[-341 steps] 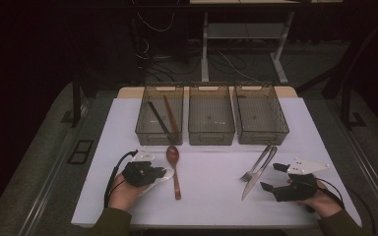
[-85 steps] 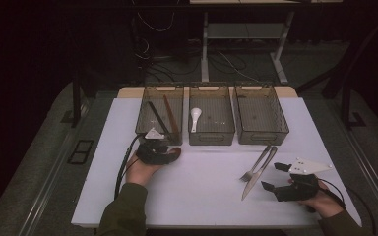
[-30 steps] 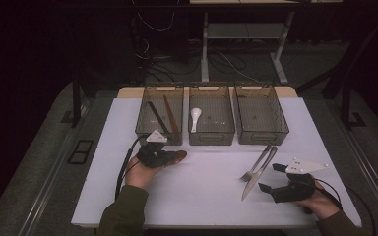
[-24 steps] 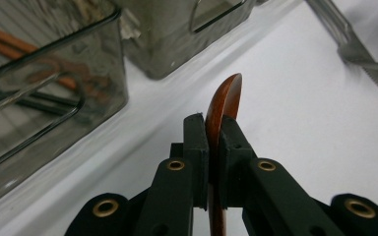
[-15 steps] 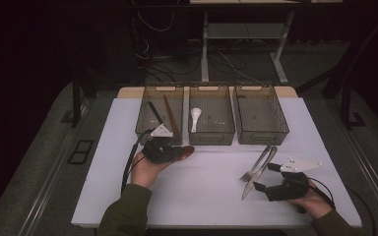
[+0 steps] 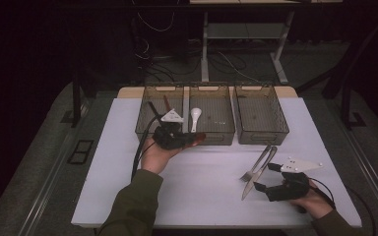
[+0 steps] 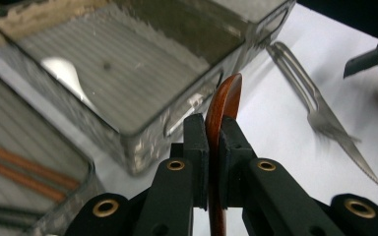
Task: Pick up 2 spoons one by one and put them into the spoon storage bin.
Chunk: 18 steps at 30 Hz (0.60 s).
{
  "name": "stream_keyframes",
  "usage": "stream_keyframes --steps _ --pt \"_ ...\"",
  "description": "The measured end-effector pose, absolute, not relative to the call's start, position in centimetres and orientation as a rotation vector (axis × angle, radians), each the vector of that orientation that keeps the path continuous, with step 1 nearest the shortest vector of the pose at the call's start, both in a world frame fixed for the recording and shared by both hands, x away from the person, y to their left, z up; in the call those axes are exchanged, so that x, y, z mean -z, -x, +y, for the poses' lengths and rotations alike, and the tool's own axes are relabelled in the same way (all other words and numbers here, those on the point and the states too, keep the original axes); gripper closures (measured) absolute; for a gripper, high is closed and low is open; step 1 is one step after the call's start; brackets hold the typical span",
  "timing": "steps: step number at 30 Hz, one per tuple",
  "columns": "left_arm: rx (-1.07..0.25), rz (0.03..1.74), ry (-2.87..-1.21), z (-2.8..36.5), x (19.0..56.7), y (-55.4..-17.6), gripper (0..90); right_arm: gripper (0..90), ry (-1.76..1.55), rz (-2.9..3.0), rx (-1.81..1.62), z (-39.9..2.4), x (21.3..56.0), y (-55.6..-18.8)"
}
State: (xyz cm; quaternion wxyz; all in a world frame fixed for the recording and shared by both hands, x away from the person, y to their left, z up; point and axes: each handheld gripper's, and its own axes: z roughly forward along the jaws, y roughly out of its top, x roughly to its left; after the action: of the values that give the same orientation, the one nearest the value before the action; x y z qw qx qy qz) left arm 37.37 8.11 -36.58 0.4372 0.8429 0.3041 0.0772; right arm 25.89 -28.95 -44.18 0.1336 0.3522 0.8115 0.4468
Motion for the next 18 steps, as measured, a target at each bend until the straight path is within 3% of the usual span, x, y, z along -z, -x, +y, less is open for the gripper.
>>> stream_keyframes --steps 18 --pt "-0.235 0.752 -2.046 4.3 34.1 -43.8 83.5 11.1 -1.021 2.345 -1.308 -29.0 44.0 -25.8"
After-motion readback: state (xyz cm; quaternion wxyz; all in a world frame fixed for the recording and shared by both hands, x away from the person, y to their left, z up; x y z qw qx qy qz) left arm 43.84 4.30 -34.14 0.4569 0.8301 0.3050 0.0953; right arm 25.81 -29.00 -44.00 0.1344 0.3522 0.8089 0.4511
